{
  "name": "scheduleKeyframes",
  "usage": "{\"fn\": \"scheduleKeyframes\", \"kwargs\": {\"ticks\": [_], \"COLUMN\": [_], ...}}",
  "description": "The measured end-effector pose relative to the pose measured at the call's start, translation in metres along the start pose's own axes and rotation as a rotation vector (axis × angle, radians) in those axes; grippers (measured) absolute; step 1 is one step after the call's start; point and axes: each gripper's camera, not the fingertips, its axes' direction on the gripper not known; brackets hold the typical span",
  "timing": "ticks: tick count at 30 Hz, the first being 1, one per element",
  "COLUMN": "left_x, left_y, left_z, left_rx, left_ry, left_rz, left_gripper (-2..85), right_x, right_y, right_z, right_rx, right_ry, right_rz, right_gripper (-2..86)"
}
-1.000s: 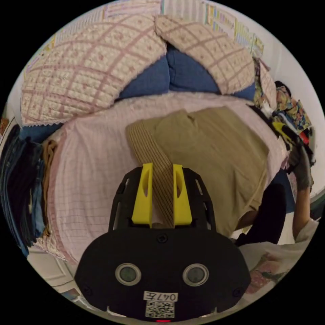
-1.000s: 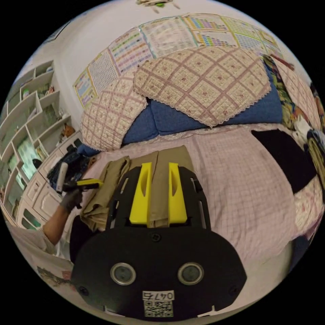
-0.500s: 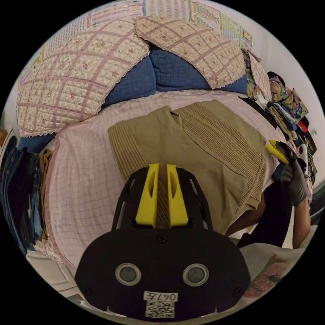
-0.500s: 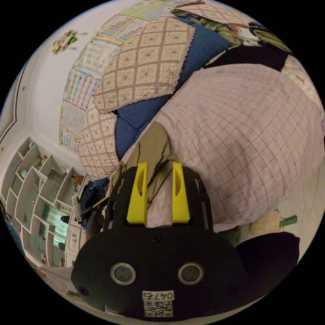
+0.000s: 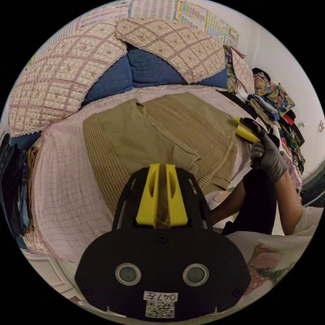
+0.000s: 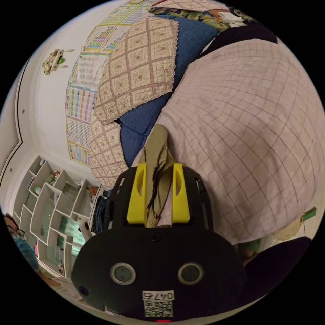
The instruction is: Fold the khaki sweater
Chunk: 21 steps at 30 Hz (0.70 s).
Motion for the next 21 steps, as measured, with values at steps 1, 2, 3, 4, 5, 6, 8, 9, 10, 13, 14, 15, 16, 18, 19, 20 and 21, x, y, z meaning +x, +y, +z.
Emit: {"fn": "scheduleKeyframes", "kwargs": {"ticks": [1,2,3,4,5,6,8,9,10,13,14,15,16,18,19,20,21], "left_x": [0.002,0.006,0.006,0.006,0.006,0.005,0.004,0.004,0.004,-0.001,-0.002,-0.003,-0.003,-0.002,-0.001,0.000,0.002], "left_y": [-0.001,-0.004,-0.007,-0.009,-0.014,-0.017,-0.021,-0.023,-0.024,-0.028,-0.031,-0.033,-0.034,-0.037,-0.038,-0.041,-0.045], "left_z": [-0.001,-0.004,-0.008,-0.010,-0.015,-0.019,-0.023,-0.024,-0.024,-0.027,-0.030,-0.033,-0.034,-0.040,-0.041,-0.045,-0.050], "left_rx": [0.004,0.010,0.008,0.007,0.001,-0.004,-0.009,-0.011,-0.010,-0.005,-0.006,-0.007,-0.007,-0.012,-0.014,-0.019,-0.019], "left_ry": [-0.007,-0.015,-0.011,-0.006,0.010,0.026,0.041,0.044,0.046,0.069,0.077,0.083,0.084,0.079,0.076,0.072,0.067], "left_rz": [0.002,0.008,0.004,0.001,-0.002,-0.004,-0.004,-0.002,-0.002,-0.024,-0.032,-0.040,-0.043,-0.048,-0.050,-0.060,-0.061], "left_gripper": [3.4,3.3,3.2,3.1,3.0,2.8,2.6,2.5,2.4,2.2,2.1,2.1,2.1,2.1,2.1,2.2,2.3], "right_x": [0.001,0.000,-0.002,-0.005,-0.008,-0.009,-0.008,-0.007,-0.007,-0.005,-0.002,-0.002,-0.002,-0.002,0.002,0.007,0.010], "right_y": [-0.002,-0.001,0.000,0.003,0.008,0.010,0.008,0.004,-0.007,-0.036,-0.041,-0.042,-0.043,-0.043,-0.044,-0.044,-0.043], "right_z": [0.003,0.004,0.003,0.001,-0.003,-0.006,-0.017,-0.018,-0.017,0.003,0.010,0.012,0.012,0.013,0.019,0.029,0.033], "right_rx": [-0.007,-0.010,-0.008,0.004,0.023,0.038,0.113,0.121,0.113,-0.009,-0.045,-0.053,-0.052,-0.045,-0.098,-0.169,-0.192], "right_ry": [-0.018,-0.030,-0.035,-0.049,-0.064,-0.074,-0.106,-0.112,-0.120,-0.055,-0.064,-0.067,-0.037,0.050,0.070,0.034,0.012], "right_rz": [-0.005,-0.015,-0.027,-0.065,-0.103,-0.122,-0.193,-0.205,-0.228,-0.234,-0.222,-0.222,-0.235,-0.263,-0.261,-0.252,-0.244], "right_gripper": [7.7,7.9,8.0,8.2,8.3,8.3,8.3,8.3,8.3,8.4,8.5,8.7,9.1,10.2,10.5,10.6,10.6]}}
